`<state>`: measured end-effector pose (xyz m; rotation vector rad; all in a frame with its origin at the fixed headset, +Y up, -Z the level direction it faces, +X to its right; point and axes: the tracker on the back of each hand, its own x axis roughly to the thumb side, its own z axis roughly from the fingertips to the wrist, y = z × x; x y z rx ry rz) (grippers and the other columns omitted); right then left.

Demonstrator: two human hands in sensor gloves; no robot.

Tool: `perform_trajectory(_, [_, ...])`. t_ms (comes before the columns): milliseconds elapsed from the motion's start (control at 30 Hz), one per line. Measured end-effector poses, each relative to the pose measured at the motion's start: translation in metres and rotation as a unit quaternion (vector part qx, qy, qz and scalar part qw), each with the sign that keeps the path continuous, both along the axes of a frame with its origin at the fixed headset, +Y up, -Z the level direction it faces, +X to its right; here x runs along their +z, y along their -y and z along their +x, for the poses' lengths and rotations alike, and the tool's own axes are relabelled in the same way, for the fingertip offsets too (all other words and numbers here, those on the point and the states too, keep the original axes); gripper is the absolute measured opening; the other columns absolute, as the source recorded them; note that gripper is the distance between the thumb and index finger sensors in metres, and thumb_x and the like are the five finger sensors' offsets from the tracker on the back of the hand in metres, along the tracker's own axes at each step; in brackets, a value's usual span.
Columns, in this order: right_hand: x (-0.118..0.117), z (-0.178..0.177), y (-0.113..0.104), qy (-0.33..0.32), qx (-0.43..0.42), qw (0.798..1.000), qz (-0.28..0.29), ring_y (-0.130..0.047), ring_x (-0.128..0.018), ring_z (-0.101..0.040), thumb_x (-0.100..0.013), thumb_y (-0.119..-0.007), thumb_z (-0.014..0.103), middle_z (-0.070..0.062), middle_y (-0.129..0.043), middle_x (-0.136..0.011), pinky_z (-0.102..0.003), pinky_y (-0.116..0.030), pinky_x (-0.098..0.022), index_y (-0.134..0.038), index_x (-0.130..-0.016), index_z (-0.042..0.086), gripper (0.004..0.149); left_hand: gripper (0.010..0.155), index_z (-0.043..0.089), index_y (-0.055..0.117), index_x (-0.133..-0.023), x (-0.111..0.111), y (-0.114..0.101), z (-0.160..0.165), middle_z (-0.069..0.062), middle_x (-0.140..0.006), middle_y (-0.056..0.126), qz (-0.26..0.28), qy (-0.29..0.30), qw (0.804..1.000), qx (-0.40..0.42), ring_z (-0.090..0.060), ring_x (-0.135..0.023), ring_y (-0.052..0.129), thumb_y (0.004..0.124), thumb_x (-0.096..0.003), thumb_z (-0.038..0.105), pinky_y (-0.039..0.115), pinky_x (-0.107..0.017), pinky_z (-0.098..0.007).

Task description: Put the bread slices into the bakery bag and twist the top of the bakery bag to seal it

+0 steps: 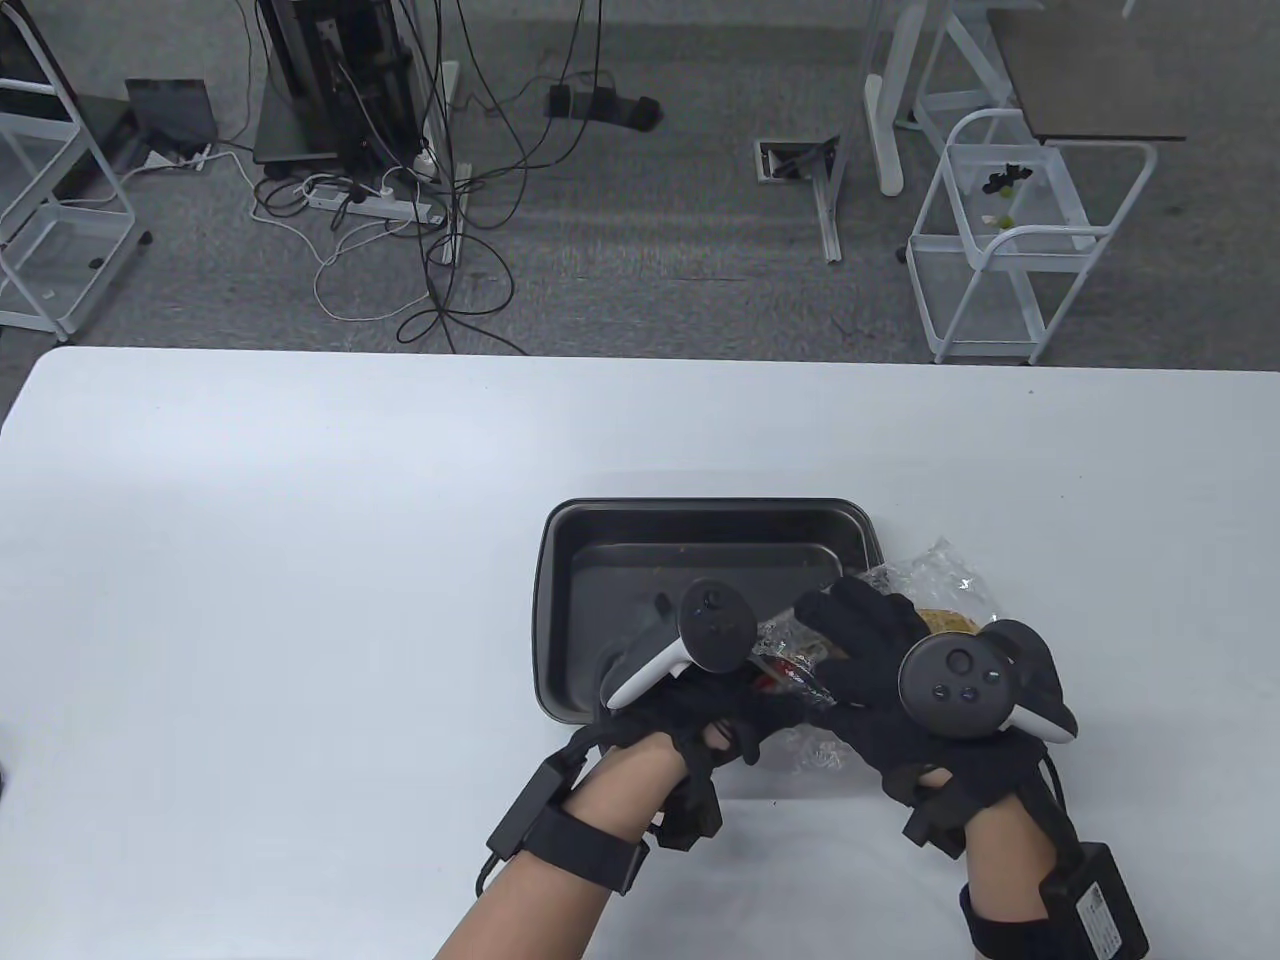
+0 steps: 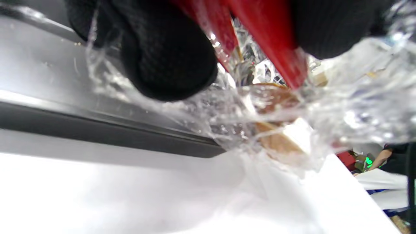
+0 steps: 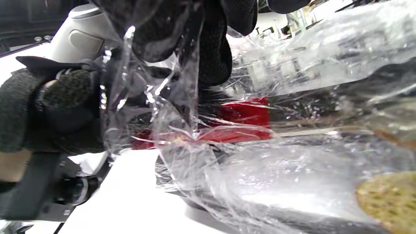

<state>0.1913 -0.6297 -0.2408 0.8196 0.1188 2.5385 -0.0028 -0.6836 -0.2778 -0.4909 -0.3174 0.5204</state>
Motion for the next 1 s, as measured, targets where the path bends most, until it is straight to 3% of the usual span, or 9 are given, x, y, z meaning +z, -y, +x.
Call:
perform_trajectory(533, [-0.001, 0.017, -0.006, 0.080, 0.026, 0.995, 0.050, -0.040, -0.103, -0.065, -0.048, -0.084, 0.032, -0.028, -0.054, -0.115, -0.078, -0.031, -0.068, -0.092, -0.071, -0.005, 0.044, 0.080, 0.017, 0.072, -0.102, 0.039, -0.032, -0.064, -0.012, -0.077, 0.098, 0.062, -0.005, 0.997, -0.035, -0.020, -0.042, 0.105, 0.079, -0.0419, 0.069, 0.072, -0.073, -0.054])
perform_trajectory(867, [-0.002, 0.021, -0.005, 0.099, 0.035, 0.993, 0.057, -0.039, -0.102, -0.065, -0.050, -0.084, 0.034, -0.029, -0.054, -0.115, -0.078, -0.030, -0.068, -0.092, -0.072, -0.004, 0.044, 0.081, 0.017, 0.071, -0.102, 0.082, -0.037, -0.138, -0.012, -0.077, 0.098, 0.124, -0.032, 0.990, -0.057, -0.020, -0.044, 0.105, 0.081, -0.0406, 0.069, 0.071, -0.073, -0.055])
perform_trajectory(1000, [-0.003, 0.021, -0.005, 0.101, 0.037, 0.993, 0.057, -0.039, -0.102, -0.065, -0.050, -0.084, 0.034, -0.029, -0.055, -0.115, -0.078, -0.030, -0.068, -0.092, -0.072, -0.004, 0.045, 0.081, 0.018, 0.072, -0.102, 0.090, -0.039, -0.170, -0.012, -0.077, 0.098, 0.147, -0.064, 0.983, -0.085, -0.022, -0.045, 0.104, 0.082, -0.0400, 0.068, 0.069, -0.074, -0.056])
